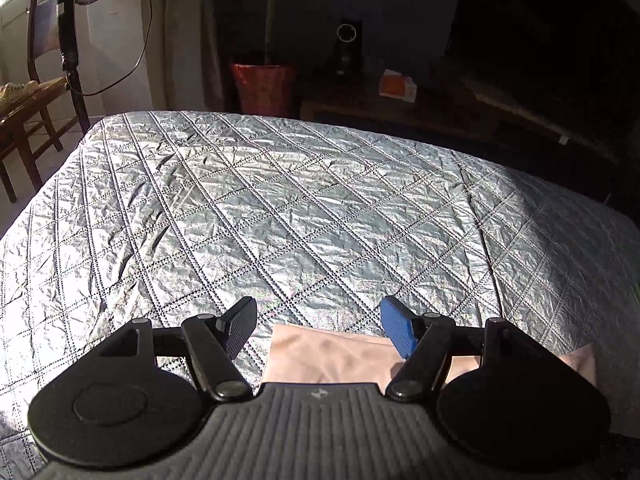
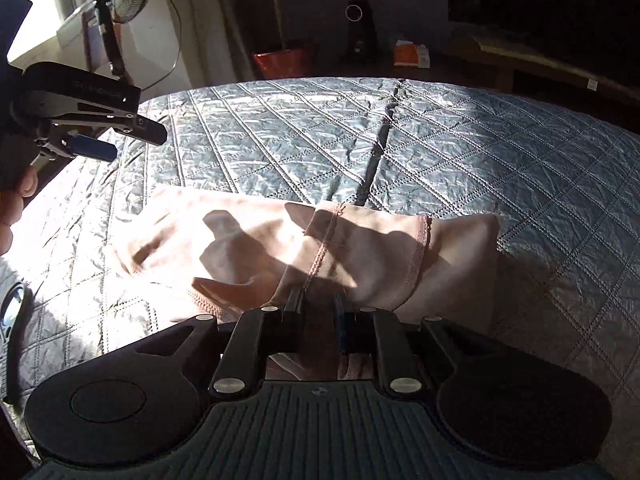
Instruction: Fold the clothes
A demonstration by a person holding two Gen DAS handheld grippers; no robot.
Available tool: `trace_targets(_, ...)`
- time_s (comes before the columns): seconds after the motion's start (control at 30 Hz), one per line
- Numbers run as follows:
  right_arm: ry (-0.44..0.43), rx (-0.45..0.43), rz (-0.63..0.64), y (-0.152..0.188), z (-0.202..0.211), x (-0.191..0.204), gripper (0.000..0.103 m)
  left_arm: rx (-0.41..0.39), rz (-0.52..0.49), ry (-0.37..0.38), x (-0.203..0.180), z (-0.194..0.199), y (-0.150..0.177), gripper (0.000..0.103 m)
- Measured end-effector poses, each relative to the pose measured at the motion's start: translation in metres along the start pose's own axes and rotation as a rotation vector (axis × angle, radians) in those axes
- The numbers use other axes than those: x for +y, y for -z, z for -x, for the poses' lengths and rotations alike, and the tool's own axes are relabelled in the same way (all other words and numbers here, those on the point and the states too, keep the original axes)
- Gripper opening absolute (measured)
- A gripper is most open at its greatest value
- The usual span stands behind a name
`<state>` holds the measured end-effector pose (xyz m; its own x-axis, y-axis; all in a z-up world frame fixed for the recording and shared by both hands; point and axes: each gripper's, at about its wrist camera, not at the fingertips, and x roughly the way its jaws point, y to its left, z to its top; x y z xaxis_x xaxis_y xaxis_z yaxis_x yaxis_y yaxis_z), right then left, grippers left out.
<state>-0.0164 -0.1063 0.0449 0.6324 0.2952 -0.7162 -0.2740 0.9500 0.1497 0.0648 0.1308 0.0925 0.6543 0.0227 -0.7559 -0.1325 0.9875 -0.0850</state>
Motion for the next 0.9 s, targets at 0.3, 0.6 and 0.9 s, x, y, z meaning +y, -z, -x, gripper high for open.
trace_targets(0.3,-0.007,-0.029,0.015,0.004,-0.008,0.002,0.042,0.008,0.087,-0.038,0.028,0.002,-0.001,0.066)
trace_targets(0.6,0.035,-0.018,0.26,0.006,0.005,0.042,0.044,0.028,0.188,0.004,0.037,-0.001,-0.005,0.066)
trace_targets(0.9,0.055,-0.07,0.229,0.003,0.013,0.045,0.011,0.036,0.17,0.016,0.031,-0.002,-0.003,0.066)
